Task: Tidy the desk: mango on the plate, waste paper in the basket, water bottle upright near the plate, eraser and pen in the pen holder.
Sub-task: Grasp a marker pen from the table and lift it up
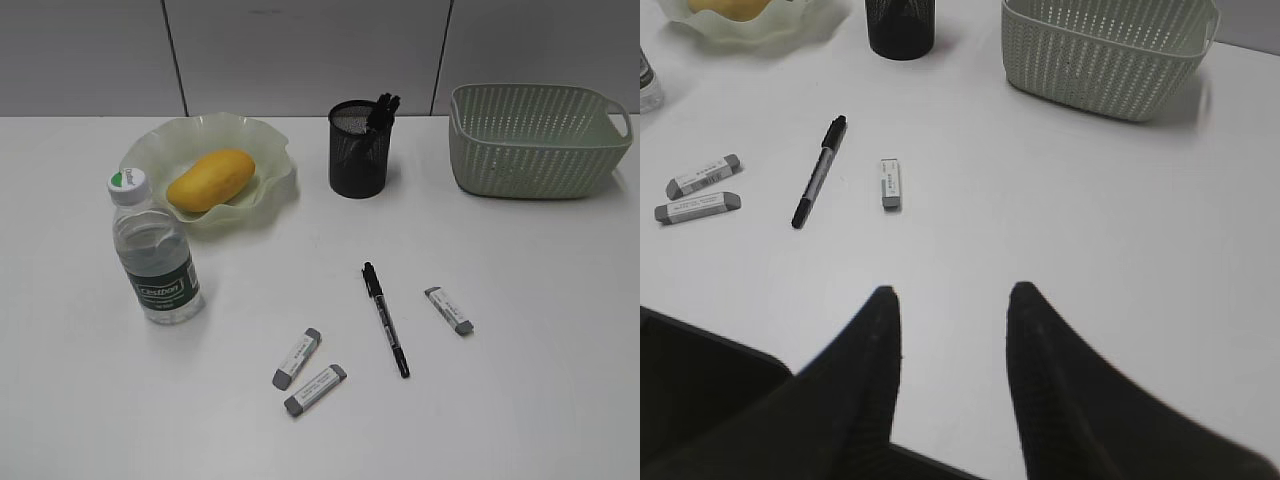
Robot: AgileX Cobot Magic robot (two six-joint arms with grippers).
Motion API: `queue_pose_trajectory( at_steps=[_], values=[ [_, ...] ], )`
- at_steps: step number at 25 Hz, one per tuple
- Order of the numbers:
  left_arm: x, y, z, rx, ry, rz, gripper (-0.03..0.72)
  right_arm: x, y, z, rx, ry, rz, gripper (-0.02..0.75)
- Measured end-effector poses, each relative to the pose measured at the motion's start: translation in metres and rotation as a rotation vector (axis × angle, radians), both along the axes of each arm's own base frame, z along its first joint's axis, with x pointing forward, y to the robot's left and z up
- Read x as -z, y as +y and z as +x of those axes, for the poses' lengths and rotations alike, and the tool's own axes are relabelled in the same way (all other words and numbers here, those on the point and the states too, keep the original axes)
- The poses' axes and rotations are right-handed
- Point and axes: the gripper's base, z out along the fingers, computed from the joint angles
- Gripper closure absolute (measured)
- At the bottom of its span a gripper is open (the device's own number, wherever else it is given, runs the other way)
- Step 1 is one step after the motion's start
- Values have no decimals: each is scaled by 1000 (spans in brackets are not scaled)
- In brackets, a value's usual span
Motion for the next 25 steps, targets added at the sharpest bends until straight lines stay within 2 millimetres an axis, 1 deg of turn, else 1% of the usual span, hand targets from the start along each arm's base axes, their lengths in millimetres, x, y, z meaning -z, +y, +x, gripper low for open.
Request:
queue_pose_trajectory(
  at_steps=[2, 4, 7, 9, 12, 25],
  values=[
    [0, 0, 0, -11, -2, -1, 136, 0, 0, 0, 5, -1, 1, 440],
    [0, 2, -4, -61, -22, -14, 136, 0, 0, 0, 30, 0, 1, 440],
    [0, 5, -13, -205, -63, -30, 136, 0, 1, -1, 118, -1, 2, 440],
    [0, 4, -15, -313, -68, -29, 136, 0, 1, -1, 172, 2, 5, 440],
    [0, 4, -17, -399, -69, -27, 136, 0, 2, -2, 227, 1, 5, 440],
    [0, 4, -17, -412, -70, -27, 136, 0, 2, -1, 234, 3, 7, 440]
  ],
)
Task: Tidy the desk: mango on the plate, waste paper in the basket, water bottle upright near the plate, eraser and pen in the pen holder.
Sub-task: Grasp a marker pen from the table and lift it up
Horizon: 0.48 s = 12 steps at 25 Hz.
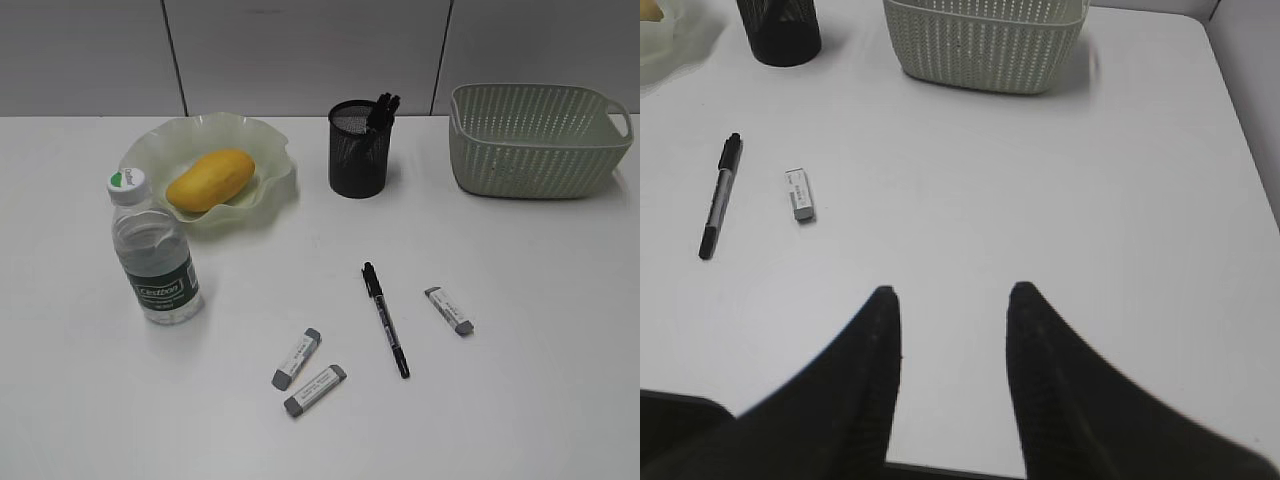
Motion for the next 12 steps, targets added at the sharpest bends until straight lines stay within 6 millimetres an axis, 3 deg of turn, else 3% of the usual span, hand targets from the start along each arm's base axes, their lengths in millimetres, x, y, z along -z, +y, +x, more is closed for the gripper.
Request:
queue_pose_trajectory(
  at_steps=[3, 5, 8, 12],
  values=[
    [0, 0, 0, 0, 0, 0, 136, -5, 6, 7, -41, 23, 9, 440],
    [0, 0, 0, 0, 0, 0, 136, -14, 16, 27, -99, 71, 29, 438],
    [0, 0, 0, 0, 0, 0, 136, -18, 34, 87, -146, 251, 25, 438],
    [0, 0, 0, 0, 0, 0, 136, 4, 64, 185, -190, 549, 20, 438]
  ],
)
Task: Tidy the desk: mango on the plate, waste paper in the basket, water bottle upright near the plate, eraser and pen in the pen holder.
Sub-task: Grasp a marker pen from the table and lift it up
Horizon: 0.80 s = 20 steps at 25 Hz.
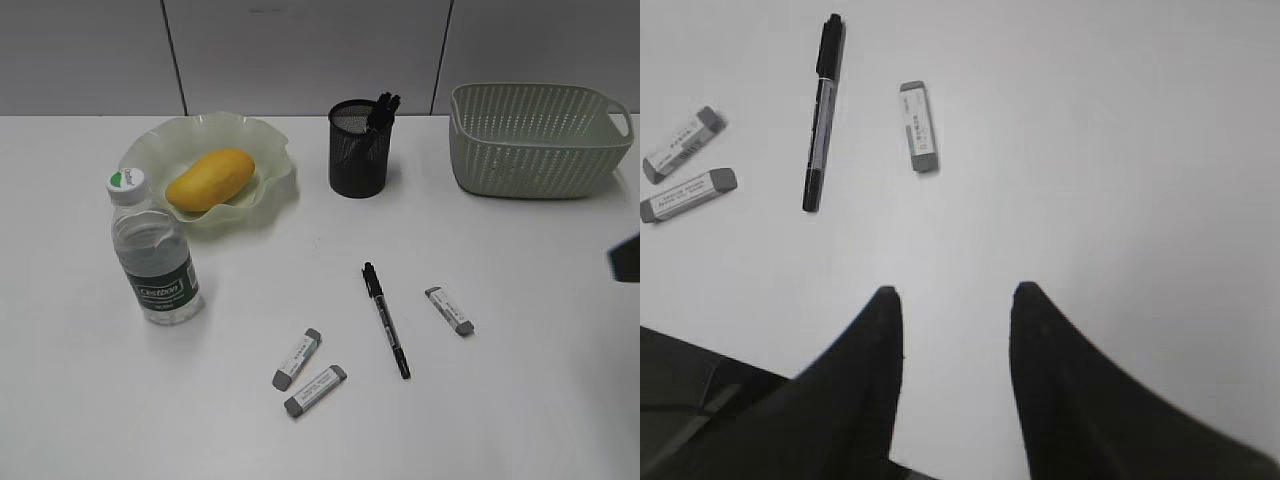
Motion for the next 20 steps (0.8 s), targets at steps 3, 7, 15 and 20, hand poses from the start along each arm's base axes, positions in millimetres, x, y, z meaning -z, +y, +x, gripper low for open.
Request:
queue_pose_trajectory(
  at_steps=[3, 7, 15, 20],
  values=[
    [0, 0, 0, 0, 0, 0, 137, 19, 48, 56, -99, 118, -32, 438],
    [0, 0, 0, 0, 0, 0, 157, 53, 121, 115, -114, 204, -144, 419],
    [0, 0, 0, 0, 0, 0, 197, 122, 176, 177, -95, 379, -232, 286],
    [0, 0, 0, 0, 0, 0, 209, 151, 180, 181, -87, 442, -251, 281]
  ],
)
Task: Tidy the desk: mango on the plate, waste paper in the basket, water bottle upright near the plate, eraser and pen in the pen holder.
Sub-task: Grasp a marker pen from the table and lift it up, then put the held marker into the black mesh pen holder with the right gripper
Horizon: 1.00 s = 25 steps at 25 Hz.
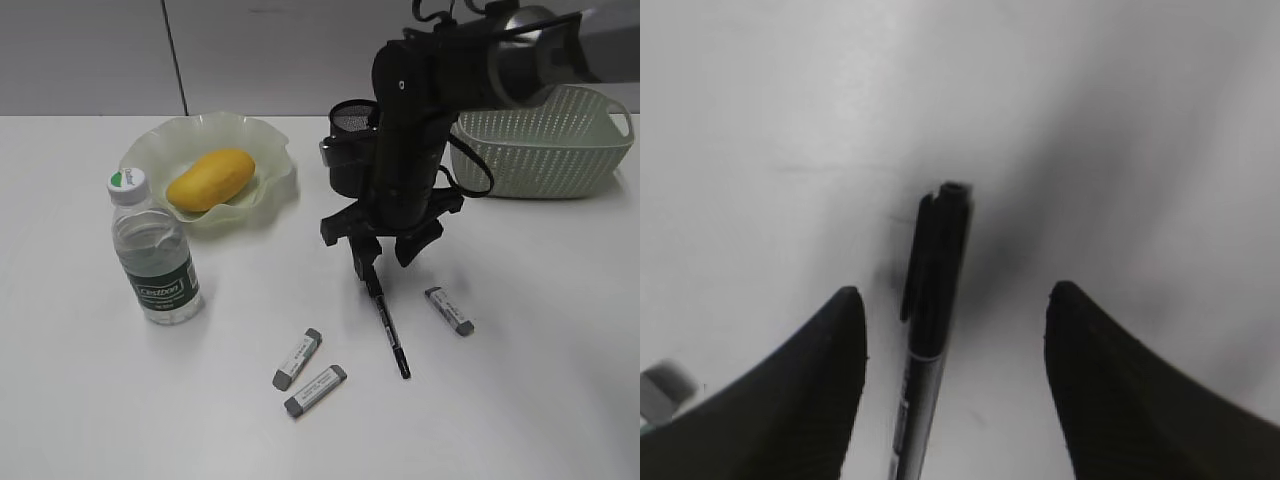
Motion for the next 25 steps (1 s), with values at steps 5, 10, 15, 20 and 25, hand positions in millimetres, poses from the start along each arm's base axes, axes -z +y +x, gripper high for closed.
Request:
queue_pose_trajectory(
  at_steps=[5, 10, 15, 20, 25],
  values=[
    [0, 0, 0, 0, 0, 0, 210, 24, 1, 1, 3, 32, -17, 330],
    [0, 0, 0, 0, 0, 0, 235, 21, 2, 5, -3, -15, 0, 598],
    [0, 0, 0, 0, 0, 0, 251, -77, -3, 18, -20, -531, 184, 597],
    [0, 0, 0, 0, 0, 0, 252, -165, -30, 31, -141, -1161, 547, 597],
    [0, 0, 0, 0, 0, 0, 253, -118, -61, 70, -63, -1251, 641, 597]
  ],
)
